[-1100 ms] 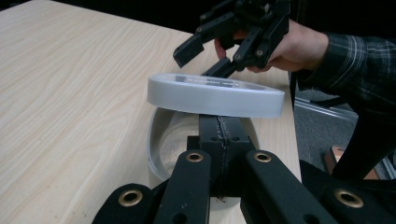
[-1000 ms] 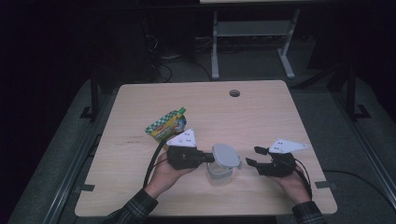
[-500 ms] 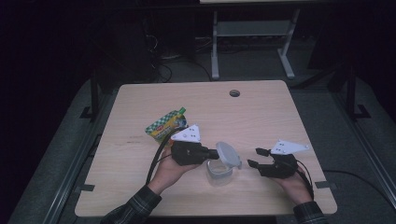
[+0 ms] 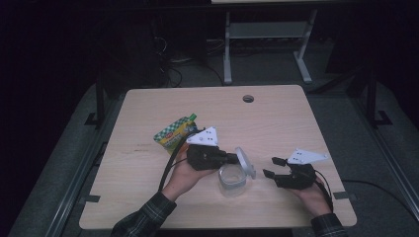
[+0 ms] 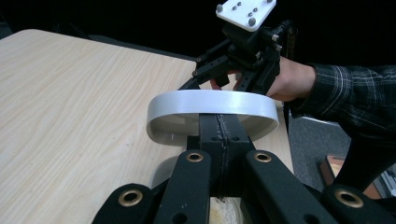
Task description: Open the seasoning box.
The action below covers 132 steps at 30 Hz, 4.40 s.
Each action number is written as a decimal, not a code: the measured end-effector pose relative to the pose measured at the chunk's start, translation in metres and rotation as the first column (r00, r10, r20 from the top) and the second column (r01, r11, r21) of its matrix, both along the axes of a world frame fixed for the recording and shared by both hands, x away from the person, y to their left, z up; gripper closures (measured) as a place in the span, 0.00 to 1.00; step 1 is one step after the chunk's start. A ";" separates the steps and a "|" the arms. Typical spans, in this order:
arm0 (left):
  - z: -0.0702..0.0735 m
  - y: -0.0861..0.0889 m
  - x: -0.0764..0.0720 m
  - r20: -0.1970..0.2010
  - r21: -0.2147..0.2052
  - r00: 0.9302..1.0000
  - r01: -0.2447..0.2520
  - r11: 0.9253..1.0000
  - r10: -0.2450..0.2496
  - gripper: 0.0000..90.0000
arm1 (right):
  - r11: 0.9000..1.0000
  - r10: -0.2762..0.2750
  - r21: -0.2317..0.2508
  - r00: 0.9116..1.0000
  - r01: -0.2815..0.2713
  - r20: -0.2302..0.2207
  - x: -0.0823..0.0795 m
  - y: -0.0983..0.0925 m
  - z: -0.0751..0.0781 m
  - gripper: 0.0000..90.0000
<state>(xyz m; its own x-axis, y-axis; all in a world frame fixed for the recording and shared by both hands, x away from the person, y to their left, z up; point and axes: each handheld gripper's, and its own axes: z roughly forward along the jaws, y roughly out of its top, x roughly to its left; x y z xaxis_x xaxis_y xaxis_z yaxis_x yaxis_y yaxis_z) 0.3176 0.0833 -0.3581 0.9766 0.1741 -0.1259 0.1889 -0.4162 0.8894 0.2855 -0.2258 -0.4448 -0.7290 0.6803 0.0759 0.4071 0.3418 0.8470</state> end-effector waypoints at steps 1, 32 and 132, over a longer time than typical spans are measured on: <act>0.001 -0.001 0.001 0.008 0.003 1.000 0.007 1.000 -0.007 1.00 | 1.000 0.000 0.000 1.000 0.000 0.000 0.000 0.000 0.000 0.45; 0.004 0.000 0.007 -0.014 0.003 1.000 -0.027 1.000 0.027 1.00 | 1.000 -0.004 -0.021 1.000 0.004 -0.003 -0.001 -0.001 -0.003 0.45; -0.020 0.174 0.028 0.006 -0.003 0.937 -0.350 0.937 0.350 0.34 | 1.000 -0.018 -0.022 1.000 0.017 -0.014 -0.025 -0.005 -0.010 0.42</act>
